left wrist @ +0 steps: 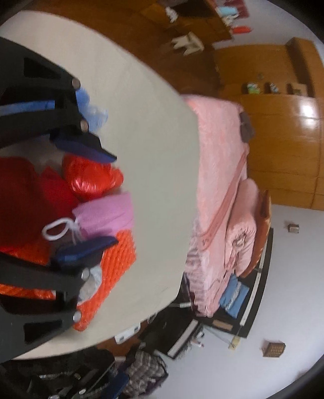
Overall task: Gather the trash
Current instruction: 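Grasp the pink mask with the left tool while the right tool grasps the grey cloth, then carry the pink mask and grey cloth to the bin and release both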
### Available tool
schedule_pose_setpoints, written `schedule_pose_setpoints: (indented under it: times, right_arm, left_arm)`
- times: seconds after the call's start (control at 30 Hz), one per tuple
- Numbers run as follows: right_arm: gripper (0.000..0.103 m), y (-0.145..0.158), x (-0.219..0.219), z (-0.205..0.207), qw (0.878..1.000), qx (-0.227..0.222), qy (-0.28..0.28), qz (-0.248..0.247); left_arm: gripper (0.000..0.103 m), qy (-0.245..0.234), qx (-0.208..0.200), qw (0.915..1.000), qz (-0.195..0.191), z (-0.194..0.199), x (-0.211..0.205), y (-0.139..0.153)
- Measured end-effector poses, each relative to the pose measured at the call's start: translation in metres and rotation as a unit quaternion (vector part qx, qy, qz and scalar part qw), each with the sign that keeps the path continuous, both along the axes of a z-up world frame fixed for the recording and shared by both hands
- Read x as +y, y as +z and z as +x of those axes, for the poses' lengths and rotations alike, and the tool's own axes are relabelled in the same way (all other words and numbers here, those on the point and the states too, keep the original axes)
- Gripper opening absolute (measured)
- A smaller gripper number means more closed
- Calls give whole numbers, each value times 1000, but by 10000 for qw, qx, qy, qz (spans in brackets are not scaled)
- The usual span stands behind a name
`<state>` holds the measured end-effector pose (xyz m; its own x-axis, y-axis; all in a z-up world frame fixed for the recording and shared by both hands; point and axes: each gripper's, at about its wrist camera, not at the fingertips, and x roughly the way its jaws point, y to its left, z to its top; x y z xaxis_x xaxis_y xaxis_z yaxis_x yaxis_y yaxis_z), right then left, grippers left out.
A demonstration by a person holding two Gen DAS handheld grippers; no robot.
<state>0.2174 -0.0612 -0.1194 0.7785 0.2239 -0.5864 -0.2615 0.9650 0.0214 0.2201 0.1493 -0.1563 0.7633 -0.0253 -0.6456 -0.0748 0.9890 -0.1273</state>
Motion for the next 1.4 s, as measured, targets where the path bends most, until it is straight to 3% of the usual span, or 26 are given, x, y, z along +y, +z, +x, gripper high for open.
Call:
schedule_pose_setpoints:
  times: [0.17, 0.27, 0.53, 0.8, 1.1, 1.2, 1.4]
  right_arm:
    - [96, 1, 6, -1, 10000, 2, 82, 15]
    - [96, 3, 10, 0, 9999, -1, 131, 39]
    - [92, 8, 27, 0, 9989, 9, 441, 165]
    - [82, -3, 64, 1, 9956, 207, 886, 228]
    - [61, -27, 91, 4, 9897, 569, 1311, 14]
    - [44, -27, 93, 1, 9860, 619, 1545, 40]
    - [40, -7, 79, -8, 9852, 530, 1590, 362]
  left_arm:
    - [10, -365, 51, 9987, -354, 3, 2, -7]
    - [3, -495, 4, 9982, -328, 1, -3, -8]
    - [1, -239, -390, 9987, -230, -27, 12, 16]
    - [1, 94, -315, 9994, 68, -50, 37, 18]
    - [1, 196, -317, 9993, 63, -61, 47, 19]
    - [1, 194, -325, 9993, 66, -62, 47, 20]
    - [1, 152, -396, 9991, 89, -68, 43, 27]
